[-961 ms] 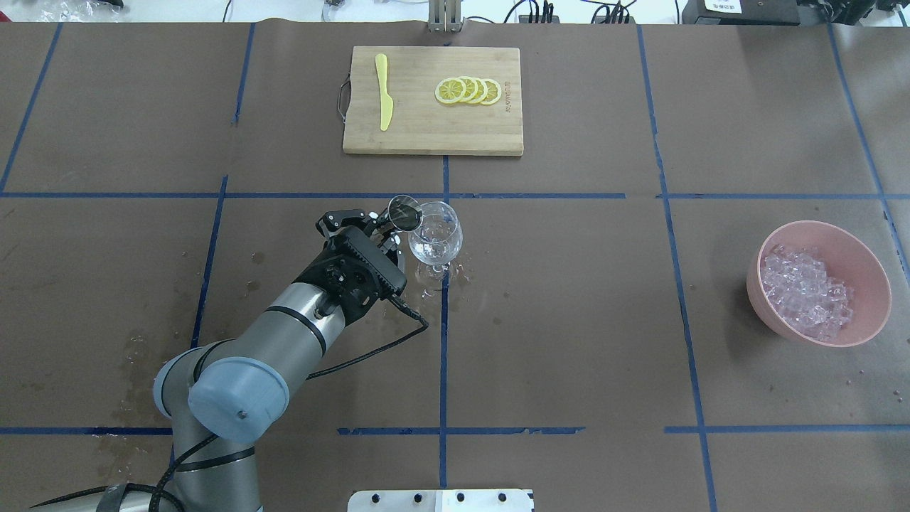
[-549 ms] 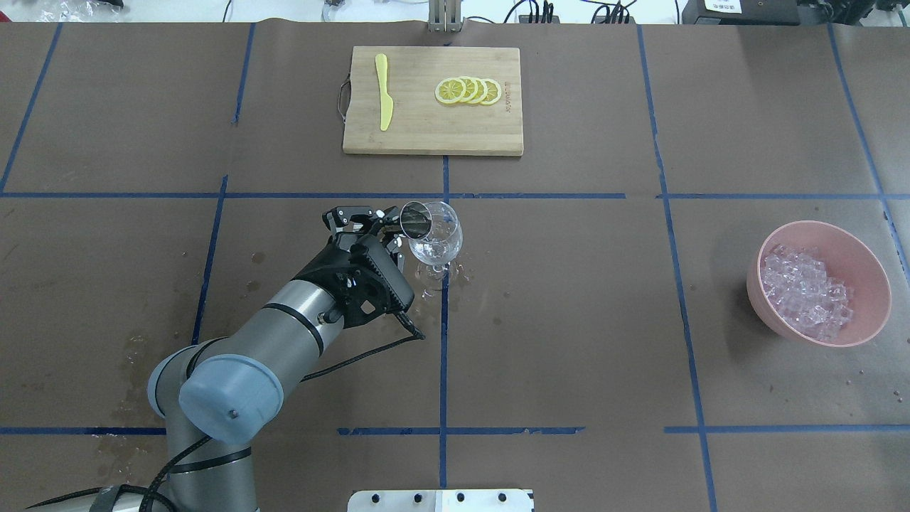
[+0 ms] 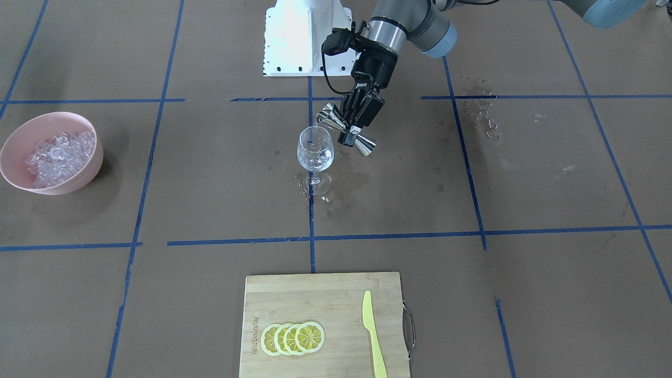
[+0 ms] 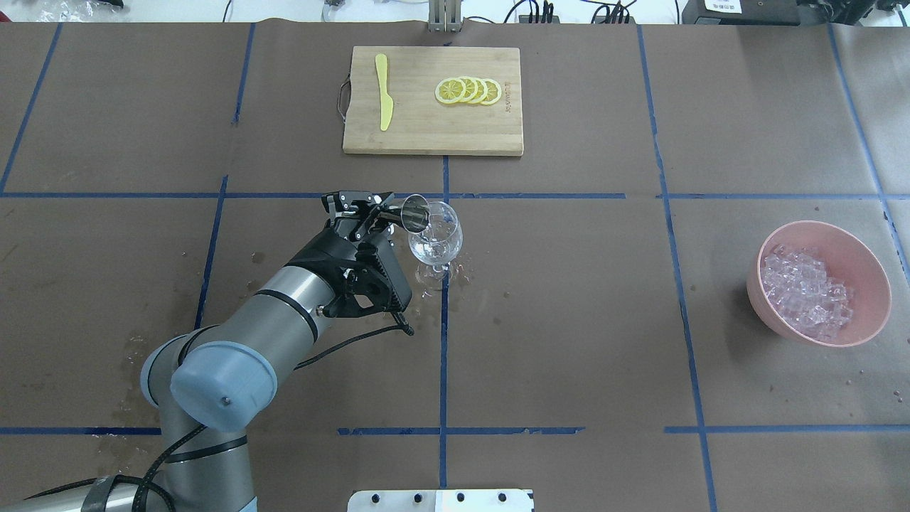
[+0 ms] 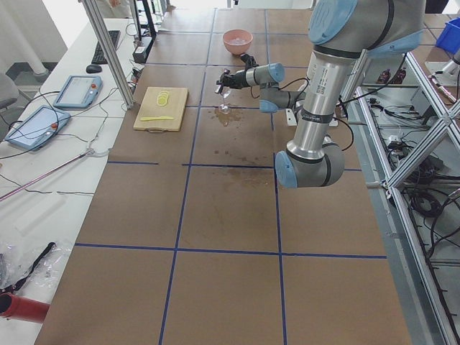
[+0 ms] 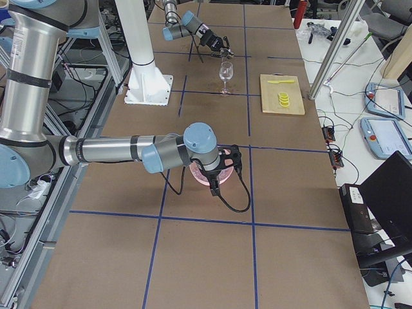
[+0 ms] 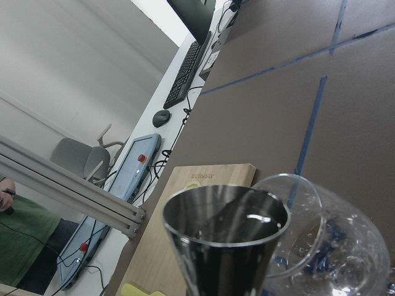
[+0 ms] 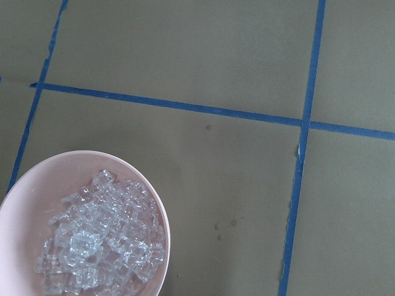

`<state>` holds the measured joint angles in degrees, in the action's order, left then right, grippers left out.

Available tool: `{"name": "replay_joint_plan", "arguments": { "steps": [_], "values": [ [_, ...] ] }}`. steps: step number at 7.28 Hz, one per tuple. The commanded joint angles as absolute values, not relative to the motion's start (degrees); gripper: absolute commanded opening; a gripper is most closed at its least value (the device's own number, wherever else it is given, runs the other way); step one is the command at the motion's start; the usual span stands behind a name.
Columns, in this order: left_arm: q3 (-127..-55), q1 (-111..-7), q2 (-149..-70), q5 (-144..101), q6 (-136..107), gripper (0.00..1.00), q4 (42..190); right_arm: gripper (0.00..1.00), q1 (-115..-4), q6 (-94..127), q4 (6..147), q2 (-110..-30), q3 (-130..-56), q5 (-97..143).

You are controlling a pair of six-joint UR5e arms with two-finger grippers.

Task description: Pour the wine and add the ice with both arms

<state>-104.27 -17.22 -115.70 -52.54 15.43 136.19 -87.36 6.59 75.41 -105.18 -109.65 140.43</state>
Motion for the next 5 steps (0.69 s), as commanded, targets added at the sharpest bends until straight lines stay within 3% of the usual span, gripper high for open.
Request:
{"name": "replay_joint_plan", "arguments": {
  "steps": [1,5],
  "values": [
    [-103.8,-18.1,-116.0,-52.5,16.4,0.00,136.1,1.00,-87.5,6.6,75.4,-105.4,-109.7,141.0],
    [-103.2,-18.5,-117.5,-52.0,22.6,0.00,135.2,1.00,-88.1,6.5,75.4,-106.3,-110.5,141.0]
  ]
}}
